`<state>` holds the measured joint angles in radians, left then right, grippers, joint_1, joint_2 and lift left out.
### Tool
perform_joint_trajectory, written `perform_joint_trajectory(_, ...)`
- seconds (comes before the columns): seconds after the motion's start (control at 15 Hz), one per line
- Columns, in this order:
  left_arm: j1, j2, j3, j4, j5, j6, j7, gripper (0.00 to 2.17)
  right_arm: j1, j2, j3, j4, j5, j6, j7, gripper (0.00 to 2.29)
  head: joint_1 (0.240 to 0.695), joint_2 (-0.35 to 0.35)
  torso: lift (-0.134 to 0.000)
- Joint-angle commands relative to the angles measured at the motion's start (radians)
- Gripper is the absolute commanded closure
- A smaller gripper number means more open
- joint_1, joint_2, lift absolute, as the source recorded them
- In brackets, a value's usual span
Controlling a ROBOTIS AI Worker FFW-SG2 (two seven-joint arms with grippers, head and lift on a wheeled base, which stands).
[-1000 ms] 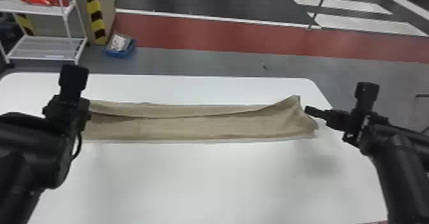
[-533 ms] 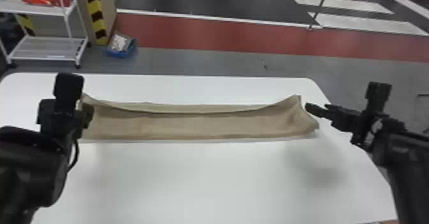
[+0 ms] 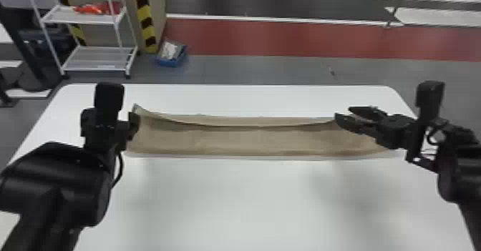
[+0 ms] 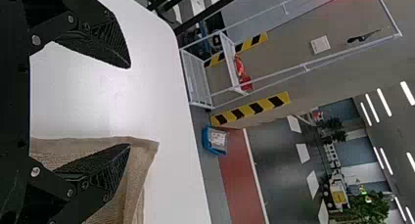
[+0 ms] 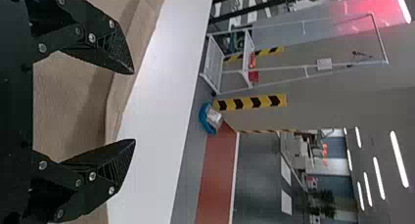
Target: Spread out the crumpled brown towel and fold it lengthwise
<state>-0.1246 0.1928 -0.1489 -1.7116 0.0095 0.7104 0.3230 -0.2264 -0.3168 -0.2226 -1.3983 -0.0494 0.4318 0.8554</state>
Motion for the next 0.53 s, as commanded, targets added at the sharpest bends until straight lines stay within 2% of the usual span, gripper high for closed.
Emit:
perform_joint_trajectory(0.0, -0.001, 0.004, 0.006, 0.001, 0.006, -0.021, 0.001, 0.38, 0.029, 0.044, 0.063, -0.045, 0.043, 0.012, 0.017, 1.78, 0.695, -0.035, -0.124)
perform_joint_trajectory(0.07, 0.0, 0.004, 0.009, -0.002, 0.007, -0.021, 0.002, 0.38, 0.053, 0.064, 0.098, -0.09, 0.063, 0.009, 0.017, 1.91, 0.695, -0.016, -0.124)
perform_joint_trajectory(0.2, 0.0, 0.004, 0.023, -0.003, 0.026, -0.021, 0.001, 0.38, 0.093, 0.097, 0.189, -0.15, 0.111, -0.003, 0.01, 1.96, 0.695, 0.038, -0.124)
perform_joint_trajectory(0.33, 0.003, 0.004, 0.023, -0.003, 0.024, -0.027, 0.001, 0.38, 0.096, 0.137, 0.253, -0.156, 0.138, -0.015, -0.047, 1.96, 0.695, 0.083, -0.124)
perform_joint_trajectory(0.47, 0.011, 0.005, 0.025, -0.005, 0.024, -0.027, 0.001, 0.38, 0.102, 0.176, 0.279, -0.145, 0.167, -0.055, -0.116, 1.96, 0.695, 0.123, -0.124)
